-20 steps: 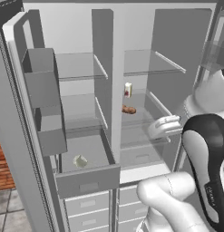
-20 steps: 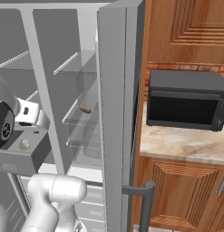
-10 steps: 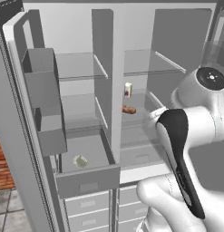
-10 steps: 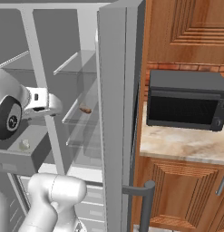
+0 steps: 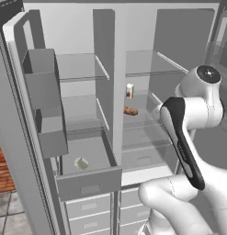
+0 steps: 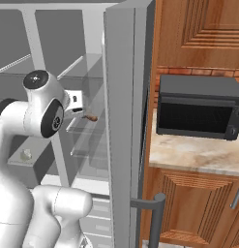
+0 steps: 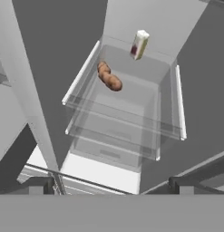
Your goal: Take the potato and garlic from the fridge shelf and place them in the freezer drawer to begin freezing them.
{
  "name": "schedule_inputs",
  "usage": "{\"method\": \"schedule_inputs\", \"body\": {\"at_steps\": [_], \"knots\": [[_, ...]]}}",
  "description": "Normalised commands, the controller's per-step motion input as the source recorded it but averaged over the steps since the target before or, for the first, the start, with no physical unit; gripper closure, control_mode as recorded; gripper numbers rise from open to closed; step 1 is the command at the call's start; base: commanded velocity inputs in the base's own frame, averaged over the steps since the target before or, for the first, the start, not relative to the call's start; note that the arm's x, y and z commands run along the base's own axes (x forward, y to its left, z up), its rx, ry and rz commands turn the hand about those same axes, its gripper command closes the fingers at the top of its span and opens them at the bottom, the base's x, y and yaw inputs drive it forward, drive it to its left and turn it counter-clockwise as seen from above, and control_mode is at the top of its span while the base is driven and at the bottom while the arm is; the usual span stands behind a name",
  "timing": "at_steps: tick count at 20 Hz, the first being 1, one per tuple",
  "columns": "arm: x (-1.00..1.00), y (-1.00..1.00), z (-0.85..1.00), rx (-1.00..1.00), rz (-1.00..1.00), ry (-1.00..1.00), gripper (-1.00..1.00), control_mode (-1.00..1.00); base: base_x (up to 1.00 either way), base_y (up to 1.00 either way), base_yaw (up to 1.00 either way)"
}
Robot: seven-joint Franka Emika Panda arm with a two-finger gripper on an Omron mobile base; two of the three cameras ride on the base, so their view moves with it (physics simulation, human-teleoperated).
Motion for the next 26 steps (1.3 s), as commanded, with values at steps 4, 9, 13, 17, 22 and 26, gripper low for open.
{"method": "schedule_inputs", "body": {"at_steps": [4,9,13,17,22,26], "knots": [[0.61,0.00,-0.38,0.00,0.04,0.05,-1.00,-1.00,0.00,0.00,0.00],[0.66,-0.06,-0.46,0.00,0.01,0.07,-1.00,-1.00,0.00,0.00,0.00],[0.61,-0.02,-0.37,0.00,0.00,0.06,-1.00,-1.00,0.00,0.00,0.00],[0.55,0.00,-0.35,0.02,0.00,0.03,-1.00,-1.00,0.00,0.00,0.00],[0.66,0.00,-0.33,0.06,0.00,0.01,-1.00,-1.00,0.00,0.00,0.00],[0.57,0.00,-0.25,0.03,0.00,0.00,-1.00,-1.00,0.00,0.00,0.00]]}}
